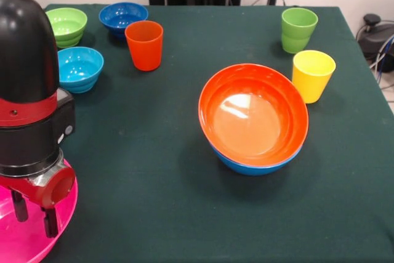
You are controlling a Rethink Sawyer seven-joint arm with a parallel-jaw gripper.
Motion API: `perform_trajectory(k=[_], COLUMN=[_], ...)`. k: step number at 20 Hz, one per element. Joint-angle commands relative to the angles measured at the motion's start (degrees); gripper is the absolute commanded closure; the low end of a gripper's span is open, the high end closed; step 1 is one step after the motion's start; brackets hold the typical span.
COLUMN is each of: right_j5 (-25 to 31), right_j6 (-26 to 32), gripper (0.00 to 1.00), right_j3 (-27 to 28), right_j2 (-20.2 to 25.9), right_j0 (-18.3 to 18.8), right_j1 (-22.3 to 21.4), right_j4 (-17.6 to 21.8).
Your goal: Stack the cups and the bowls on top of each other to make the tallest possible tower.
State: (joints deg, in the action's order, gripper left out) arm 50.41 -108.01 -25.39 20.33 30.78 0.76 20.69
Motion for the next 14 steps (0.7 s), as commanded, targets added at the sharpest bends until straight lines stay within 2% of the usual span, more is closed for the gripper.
perform_trajectory(k=[1, 7, 11, 14], right_j5=[-1.4, -1.6, -2.1, -2.5], right_j6=[-7.5, -9.1, -13.0, -13.8], gripper=[0.00, 0.00, 0.00, 0.00], right_j3=[-6.6, -7.7, -9.9, -10.1], right_j2=[-1.2, -2.7, -5.3, -6.2], right_j0=[-2.5, -3.4, -4.7, -5.3], right_j1=[0.8, 0.3, -1.3, -1.2], right_j4=[-0.8, -2.0, -2.7, -3.1])
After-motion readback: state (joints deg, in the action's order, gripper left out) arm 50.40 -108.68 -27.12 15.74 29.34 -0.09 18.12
